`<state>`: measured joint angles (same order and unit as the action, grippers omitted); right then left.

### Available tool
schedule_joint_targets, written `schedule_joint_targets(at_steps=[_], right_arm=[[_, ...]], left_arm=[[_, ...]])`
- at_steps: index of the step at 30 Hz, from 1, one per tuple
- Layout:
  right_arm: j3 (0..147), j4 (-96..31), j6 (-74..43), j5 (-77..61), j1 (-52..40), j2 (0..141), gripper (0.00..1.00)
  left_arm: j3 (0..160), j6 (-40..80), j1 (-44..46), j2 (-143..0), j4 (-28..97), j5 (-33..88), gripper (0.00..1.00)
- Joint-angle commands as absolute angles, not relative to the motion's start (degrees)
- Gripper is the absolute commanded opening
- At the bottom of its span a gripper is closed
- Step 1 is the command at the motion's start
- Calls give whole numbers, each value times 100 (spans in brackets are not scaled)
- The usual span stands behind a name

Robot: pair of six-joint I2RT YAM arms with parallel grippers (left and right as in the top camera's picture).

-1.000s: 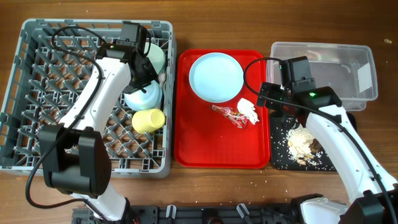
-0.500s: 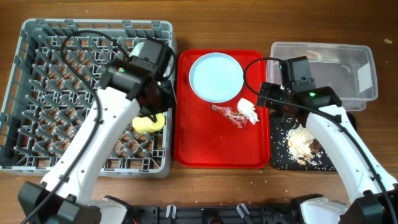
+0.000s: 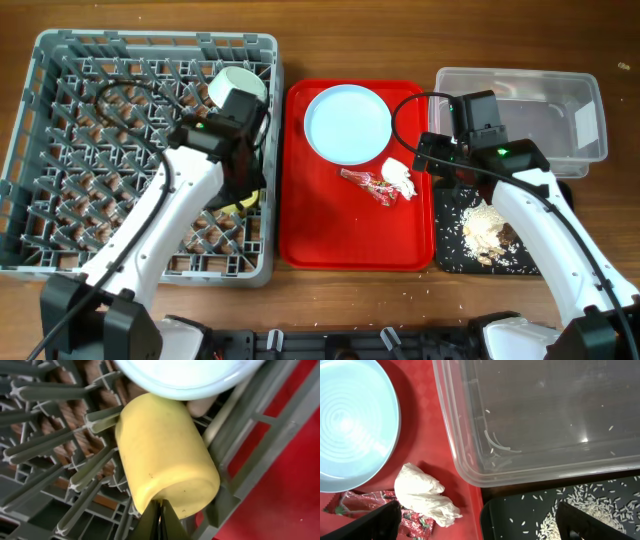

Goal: Sort waste into correct bins and load items into the dishwasher rack

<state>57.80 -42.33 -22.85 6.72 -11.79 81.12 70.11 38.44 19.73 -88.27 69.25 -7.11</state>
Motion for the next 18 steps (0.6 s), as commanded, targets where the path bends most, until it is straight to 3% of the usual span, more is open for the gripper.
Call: schedule_joint_targets(at_steps=[1, 7, 11, 18], right_arm=[[5854, -4222, -2252, 792, -1166, 8143, 100], [5854, -4222, -2255, 792, -1166, 8143, 100], [5854, -4222, -2255, 792, -1166, 8143, 100], [5854, -4222, -2252, 792, -1166, 8143, 100]], left_arm=[[6943, 3970, 1557, -8820, 7107, -1315, 4], [7212, 3968, 1564, -8379, 7107, -1135, 4], [7334, 3922, 1564, -7931, 6200, -1041, 4], [7310, 3640, 1557, -9231, 5196, -1765, 4]])
